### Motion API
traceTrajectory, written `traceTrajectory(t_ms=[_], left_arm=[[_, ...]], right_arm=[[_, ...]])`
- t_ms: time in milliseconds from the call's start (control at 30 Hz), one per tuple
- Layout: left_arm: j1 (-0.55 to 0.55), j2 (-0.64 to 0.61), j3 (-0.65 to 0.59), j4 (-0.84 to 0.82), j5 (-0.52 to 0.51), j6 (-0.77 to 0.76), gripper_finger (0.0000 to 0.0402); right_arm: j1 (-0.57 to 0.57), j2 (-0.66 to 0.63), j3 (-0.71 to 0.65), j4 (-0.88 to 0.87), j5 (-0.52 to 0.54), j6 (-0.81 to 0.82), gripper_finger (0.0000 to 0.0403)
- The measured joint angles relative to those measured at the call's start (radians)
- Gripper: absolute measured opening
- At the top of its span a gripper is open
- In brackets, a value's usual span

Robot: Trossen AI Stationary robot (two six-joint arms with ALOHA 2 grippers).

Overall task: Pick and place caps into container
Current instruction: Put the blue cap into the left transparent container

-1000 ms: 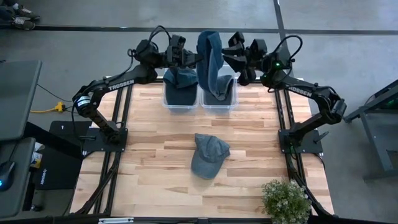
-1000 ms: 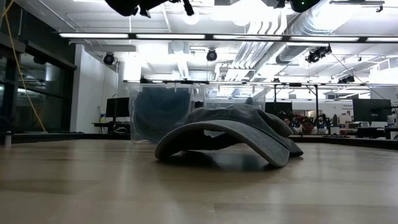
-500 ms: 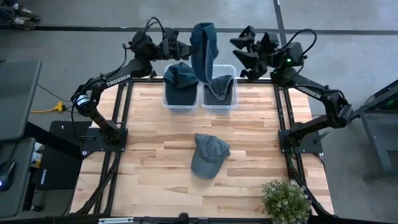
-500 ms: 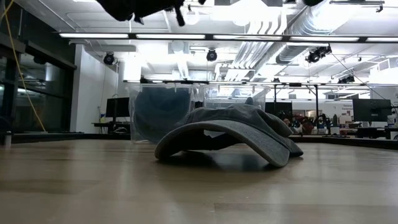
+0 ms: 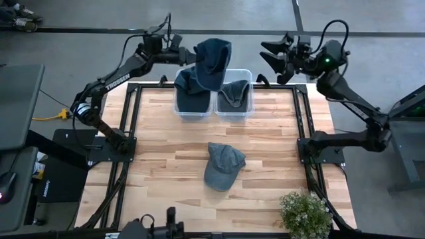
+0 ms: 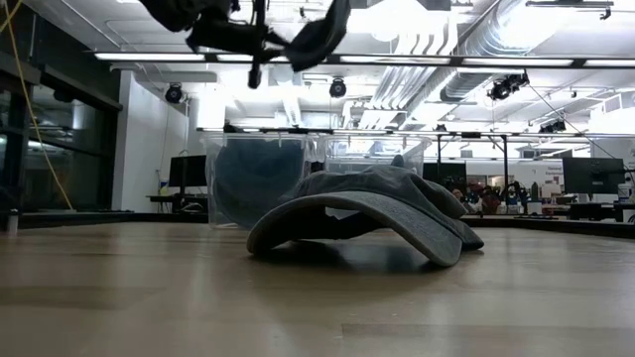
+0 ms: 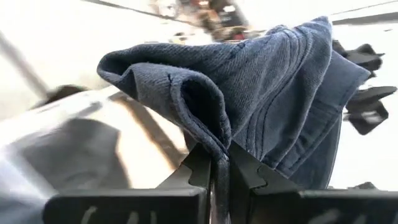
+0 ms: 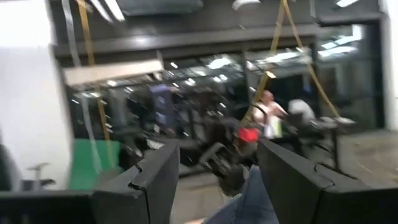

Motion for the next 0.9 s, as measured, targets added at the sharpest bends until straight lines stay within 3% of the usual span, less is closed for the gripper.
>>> traceTrajectory(t_ms=[300, 600, 900], left_arm=[[-0.003, -0.033, 0.000, -0.320, -0.189, 0.279, 0.0014], [-0.019, -0.037, 0.000, -0.427, -0.326, 0.423, 0.0014], [-0.067, -0.037, 0.000, -0.521, -0.529, 0.508, 0.0014]], right_arm=[[0.000, -0.089, 0.000, -0.282, 0.132, -0.028, 0.0209], [0.002, -0.090, 0.000, -0.539, 0.188, -0.013, 0.0209], [0.002, -0.090, 0.000, -0.583, 0.235, -0.056, 0.0209]])
